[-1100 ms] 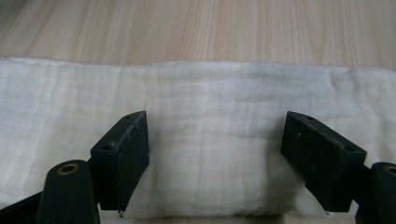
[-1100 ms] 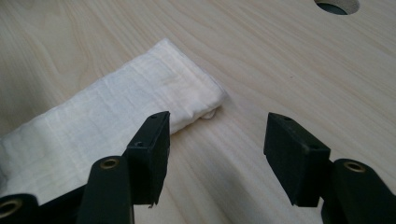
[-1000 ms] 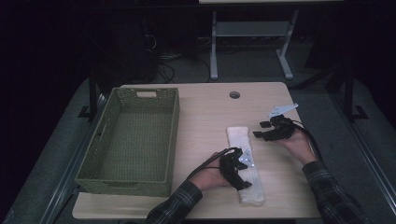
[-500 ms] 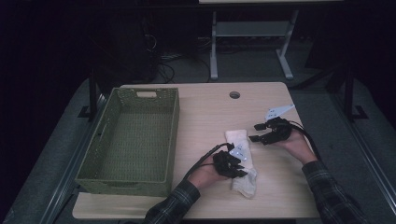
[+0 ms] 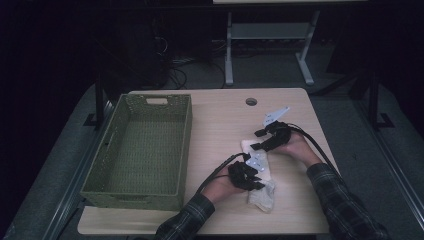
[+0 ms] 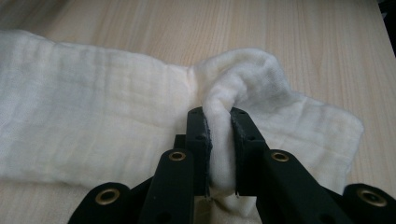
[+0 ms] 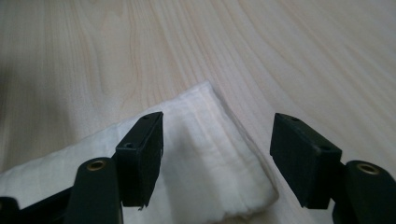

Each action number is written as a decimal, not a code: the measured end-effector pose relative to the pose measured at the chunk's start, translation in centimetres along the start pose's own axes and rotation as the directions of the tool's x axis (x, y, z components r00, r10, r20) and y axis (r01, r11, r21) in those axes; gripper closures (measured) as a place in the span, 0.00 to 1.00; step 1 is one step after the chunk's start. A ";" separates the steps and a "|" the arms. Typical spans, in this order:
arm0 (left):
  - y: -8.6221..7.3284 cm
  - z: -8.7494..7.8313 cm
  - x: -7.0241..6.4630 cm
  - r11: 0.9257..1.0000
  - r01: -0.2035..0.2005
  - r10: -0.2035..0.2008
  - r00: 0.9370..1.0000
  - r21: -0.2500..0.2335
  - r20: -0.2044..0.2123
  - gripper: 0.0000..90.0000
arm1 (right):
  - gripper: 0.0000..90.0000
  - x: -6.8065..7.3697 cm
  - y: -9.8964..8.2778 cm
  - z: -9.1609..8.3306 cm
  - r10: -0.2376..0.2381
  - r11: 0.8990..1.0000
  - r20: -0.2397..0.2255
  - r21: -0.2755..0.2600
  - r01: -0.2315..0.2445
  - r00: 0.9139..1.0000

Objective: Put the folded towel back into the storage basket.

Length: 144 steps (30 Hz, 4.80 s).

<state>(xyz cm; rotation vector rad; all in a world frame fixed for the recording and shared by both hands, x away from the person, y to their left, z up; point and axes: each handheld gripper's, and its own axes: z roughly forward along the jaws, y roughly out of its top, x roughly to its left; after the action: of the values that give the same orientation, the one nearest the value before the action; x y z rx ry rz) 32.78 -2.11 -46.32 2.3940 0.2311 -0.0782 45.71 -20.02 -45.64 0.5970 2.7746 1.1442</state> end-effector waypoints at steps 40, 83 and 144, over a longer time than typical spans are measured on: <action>0.6 -1.5 -0.6 0.998 0.042 -0.042 0.999 -0.042 -0.006 0.89 | 0.84 1.3 -0.5 -0.8 -0.006 0.999 0.005 0.047 0.006 1.000; 5.2 -13.7 -1.0 0.994 0.014 -0.021 0.998 -0.109 -0.058 0.89 | 0.83 2.5 8.6 -6.2 -0.088 0.992 -0.019 -0.096 0.085 0.996; -12.3 -30.9 0.3 0.982 0.125 -0.150 0.972 -0.144 -0.183 0.89 | 0.84 10.8 24.8 9.8 -0.264 0.963 -0.133 -0.088 0.254 0.955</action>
<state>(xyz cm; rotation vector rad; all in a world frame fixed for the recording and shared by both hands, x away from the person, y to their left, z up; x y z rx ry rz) 30.53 27.68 -31.61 2.2518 0.4789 0.1030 45.93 6.60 -34.74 0.1398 2.8061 1.2618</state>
